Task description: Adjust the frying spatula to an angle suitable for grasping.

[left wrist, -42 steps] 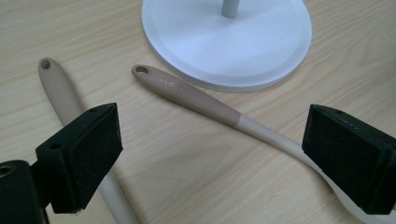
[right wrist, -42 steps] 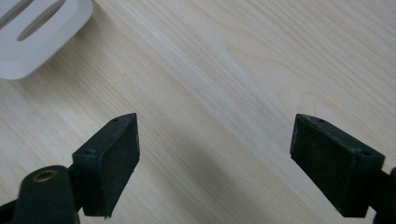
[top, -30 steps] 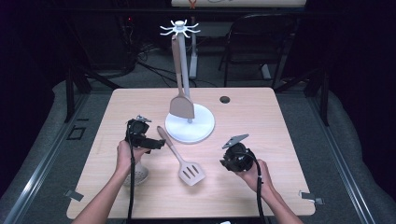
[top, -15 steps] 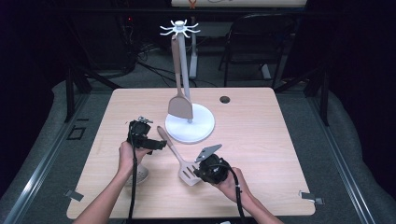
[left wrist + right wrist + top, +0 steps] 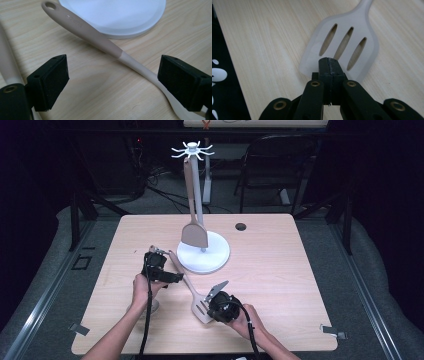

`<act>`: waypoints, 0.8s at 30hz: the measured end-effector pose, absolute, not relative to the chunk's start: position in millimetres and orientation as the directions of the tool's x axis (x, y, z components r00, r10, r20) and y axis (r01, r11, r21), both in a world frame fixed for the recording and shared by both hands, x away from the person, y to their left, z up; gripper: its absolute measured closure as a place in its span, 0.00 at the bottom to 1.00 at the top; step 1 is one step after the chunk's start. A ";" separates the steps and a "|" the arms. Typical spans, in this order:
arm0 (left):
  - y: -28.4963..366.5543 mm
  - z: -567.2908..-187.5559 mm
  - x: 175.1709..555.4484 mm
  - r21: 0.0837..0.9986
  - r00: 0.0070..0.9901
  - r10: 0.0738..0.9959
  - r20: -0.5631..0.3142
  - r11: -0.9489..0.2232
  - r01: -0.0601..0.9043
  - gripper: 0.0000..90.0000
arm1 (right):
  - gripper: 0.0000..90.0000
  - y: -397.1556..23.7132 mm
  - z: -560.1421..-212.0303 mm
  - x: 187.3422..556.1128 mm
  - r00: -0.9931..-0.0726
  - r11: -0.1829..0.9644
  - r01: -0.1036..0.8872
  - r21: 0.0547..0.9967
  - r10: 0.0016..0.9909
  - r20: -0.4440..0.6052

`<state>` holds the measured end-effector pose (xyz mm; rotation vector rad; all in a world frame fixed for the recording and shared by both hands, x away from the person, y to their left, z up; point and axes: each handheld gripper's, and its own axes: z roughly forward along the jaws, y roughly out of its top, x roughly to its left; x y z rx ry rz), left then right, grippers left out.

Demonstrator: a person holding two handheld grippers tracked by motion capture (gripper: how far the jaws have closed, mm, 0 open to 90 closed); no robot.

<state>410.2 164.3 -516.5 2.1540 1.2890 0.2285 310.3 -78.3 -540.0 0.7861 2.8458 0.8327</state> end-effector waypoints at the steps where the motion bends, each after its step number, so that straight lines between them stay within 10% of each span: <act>1: 160.6 -518.0 409.8 0.580 0.511 0.844 -0.161 -0.338 0.741 0.12 | 1.00 -77.7 -542.6 310.8 -0.868 0.733 0.454 0.507 0.492 0.066; 24: 131.7 -548.9 440.3 0.502 0.452 0.865 -0.218 -0.298 0.812 0.30 | 1.00 -76.6 -555.0 313.0 -0.869 0.745 0.462 0.481 0.489 0.079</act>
